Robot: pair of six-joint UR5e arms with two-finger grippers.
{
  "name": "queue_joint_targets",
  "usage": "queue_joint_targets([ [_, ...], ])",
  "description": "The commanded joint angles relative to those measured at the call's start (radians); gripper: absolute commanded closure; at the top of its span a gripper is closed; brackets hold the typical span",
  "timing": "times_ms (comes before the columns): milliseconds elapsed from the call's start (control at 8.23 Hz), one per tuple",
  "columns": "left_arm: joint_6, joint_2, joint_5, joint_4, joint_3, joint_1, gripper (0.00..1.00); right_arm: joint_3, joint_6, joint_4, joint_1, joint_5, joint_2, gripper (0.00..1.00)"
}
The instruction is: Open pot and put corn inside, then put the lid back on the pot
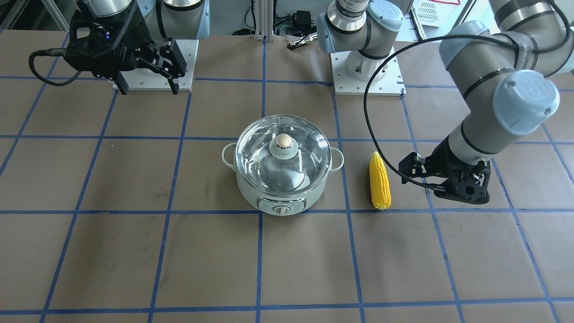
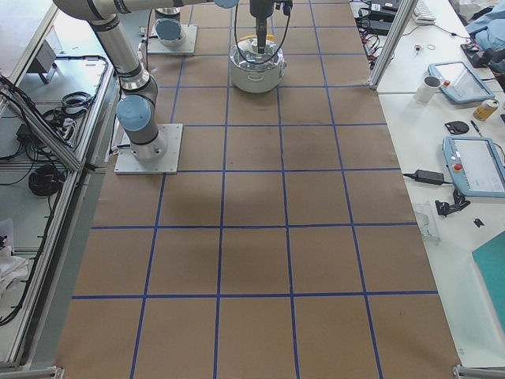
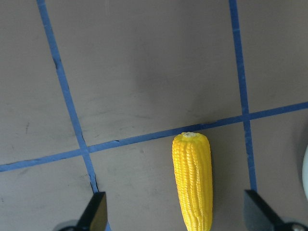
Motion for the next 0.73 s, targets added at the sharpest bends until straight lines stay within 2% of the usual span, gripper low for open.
queue_joint_targets([
  [0,-0.017,-0.076,-0.064,0.038,-0.055,0.004,0.0,0.0,0.0,0.001,0.0,0.001,0.0,0.0],
  [608,-0.042,-0.108,-0.064,0.042,-0.17,0.004,0.0,0.0,-0.005,0.001,0.0,0.002,0.0,0.0],
])
